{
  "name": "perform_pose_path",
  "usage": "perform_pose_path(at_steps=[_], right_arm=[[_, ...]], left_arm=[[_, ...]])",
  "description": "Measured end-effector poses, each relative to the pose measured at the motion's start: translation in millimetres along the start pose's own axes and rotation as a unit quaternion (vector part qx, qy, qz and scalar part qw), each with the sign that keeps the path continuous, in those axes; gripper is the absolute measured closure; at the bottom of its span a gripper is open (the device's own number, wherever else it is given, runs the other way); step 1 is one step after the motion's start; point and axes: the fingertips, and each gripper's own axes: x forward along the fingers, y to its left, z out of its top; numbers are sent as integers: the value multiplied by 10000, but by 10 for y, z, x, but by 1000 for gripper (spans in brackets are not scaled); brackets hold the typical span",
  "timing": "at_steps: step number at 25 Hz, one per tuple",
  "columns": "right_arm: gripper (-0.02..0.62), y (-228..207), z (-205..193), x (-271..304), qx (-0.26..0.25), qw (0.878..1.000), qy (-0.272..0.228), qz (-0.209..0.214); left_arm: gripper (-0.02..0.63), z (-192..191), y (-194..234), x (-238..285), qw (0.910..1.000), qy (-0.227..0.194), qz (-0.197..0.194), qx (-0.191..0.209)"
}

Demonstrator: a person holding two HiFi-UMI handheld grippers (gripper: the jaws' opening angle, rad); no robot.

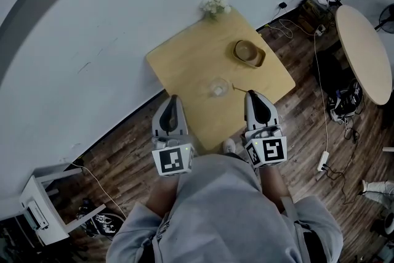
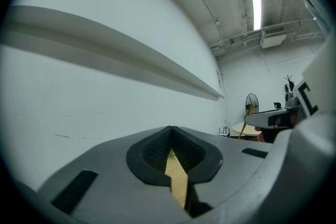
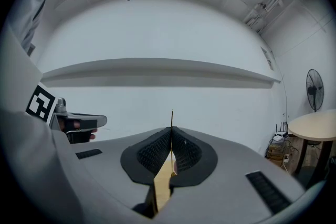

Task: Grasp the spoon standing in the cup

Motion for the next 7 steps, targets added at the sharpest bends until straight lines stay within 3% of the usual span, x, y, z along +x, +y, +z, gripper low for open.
perform_pose_path(at_steps=[7], right_arm=[[592,27,-16,6,-20,10000,-7,19]], left_arm=[[604,-14,29,-15,10000,-64,27,-60]])
